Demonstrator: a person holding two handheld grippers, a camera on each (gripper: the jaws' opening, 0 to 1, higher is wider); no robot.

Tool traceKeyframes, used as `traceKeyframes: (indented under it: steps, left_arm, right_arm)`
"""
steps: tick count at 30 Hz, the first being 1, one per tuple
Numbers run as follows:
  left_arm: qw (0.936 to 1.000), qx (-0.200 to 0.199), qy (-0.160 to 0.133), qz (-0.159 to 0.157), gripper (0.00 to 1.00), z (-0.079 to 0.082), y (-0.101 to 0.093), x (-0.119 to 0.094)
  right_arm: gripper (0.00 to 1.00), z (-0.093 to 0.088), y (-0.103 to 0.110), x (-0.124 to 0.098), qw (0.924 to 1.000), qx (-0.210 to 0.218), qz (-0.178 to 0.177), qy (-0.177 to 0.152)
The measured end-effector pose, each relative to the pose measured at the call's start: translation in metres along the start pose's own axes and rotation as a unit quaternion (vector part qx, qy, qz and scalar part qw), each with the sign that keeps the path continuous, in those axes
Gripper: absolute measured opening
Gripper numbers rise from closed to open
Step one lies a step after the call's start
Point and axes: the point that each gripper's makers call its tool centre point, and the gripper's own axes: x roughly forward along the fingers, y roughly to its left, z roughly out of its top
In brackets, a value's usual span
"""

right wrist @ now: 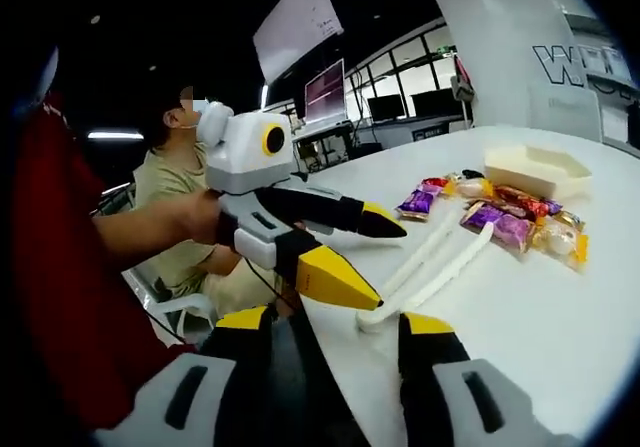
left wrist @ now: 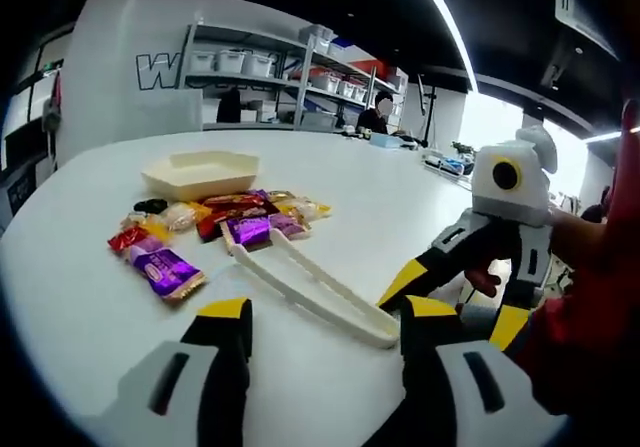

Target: Place the target food into the container with the food tongs after gripping and lifting it, then release it inside without dropping or visibly crushing the food.

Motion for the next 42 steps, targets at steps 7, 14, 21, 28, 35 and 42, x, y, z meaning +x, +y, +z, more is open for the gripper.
traceKeyframes:
  steps: [7, 14, 21, 28, 35, 42]
  left_arm:
    - [1.0, -0.001, 0.0, 0.006, 0.59, 0.0, 0.002, -0.002]
    - [1.0, 0.005, 0.005, -0.003, 0.59, -0.001, -0.007, 0.005]
    - [0.9999, 0.011, 0.009, -0.002, 0.6, -0.003, -0.008, 0.004]
    - [0.9999, 0.012, 0.01, 0.006, 0.6, -0.003, -0.008, 0.002]
    - [0.9993, 0.031, 0.019, 0.004, 0.63, -0.007, -0.019, 0.01]
    - [0.999, 0.034, 0.022, 0.017, 0.66, -0.004, -0.023, 0.021]
  right_arm:
    - [0.54, 0.031, -0.038, -0.032, 0.9944, -0.03, -0.074, -0.07]
    - [0.53, 0.042, -0.049, -0.048, 0.9903, -0.025, -0.095, -0.099]
    - [0.54, 0.049, -0.05, -0.047, 0.9873, -0.015, -0.098, -0.124]
    - [0.39, 0.042, -0.047, -0.045, 0.9905, 0.026, -0.085, -0.105]
    - [0.33, 0.037, -0.045, -0.043, 0.9921, 0.009, -0.085, -0.092]
    - [0.33, 0.038, -0.047, -0.048, 0.9916, 0.008, -0.09, -0.093]
